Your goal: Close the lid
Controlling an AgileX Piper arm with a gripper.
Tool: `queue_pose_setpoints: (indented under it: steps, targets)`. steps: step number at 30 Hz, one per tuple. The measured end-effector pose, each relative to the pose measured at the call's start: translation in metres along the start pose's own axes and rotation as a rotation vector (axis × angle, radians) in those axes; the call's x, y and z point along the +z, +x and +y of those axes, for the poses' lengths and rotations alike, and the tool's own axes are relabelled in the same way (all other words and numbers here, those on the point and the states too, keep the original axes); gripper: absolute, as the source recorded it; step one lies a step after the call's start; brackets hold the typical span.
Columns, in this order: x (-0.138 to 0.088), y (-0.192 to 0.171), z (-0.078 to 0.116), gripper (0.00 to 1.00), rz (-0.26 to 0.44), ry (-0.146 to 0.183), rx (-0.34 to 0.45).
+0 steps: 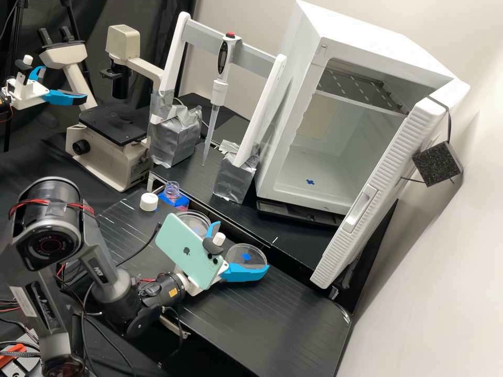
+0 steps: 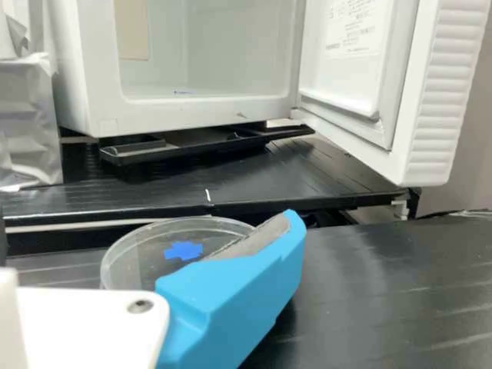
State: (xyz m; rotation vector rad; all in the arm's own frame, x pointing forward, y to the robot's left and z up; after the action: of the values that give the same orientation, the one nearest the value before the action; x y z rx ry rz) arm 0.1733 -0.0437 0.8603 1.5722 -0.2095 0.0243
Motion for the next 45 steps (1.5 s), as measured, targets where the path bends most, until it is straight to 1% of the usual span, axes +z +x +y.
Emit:
queue_pose_setpoints:
  steps: [7,11,14,16,19,23,28,30,36,45]
  targets:
    - [0.001,0.0,0.0,1.0,-0.001,0.0,0.0]
    - [0.004,-0.001,0.002,1.0,-0.014,0.0,0.011]
    - [0.007,0.0,0.001,1.0,-0.028,-0.015,0.003]
    - [0.009,0.0,0.0,1.0,-0.035,-0.03,-0.004]
    - [0.009,0.0,0.0,1.0,-0.025,-0.056,0.003]
    - [0.009,0.0,0.0,1.0,-0.015,-0.082,0.013]
    - [0.013,-0.002,0.004,1.0,-0.036,-0.087,0.033]
    - [0.014,-0.004,0.007,1.0,-0.047,-0.08,0.046]
    - [0.011,-0.008,0.007,1.0,-0.056,-0.085,0.045]
    - [0.002,-0.015,0.01,1.0,-0.039,-0.061,0.076]
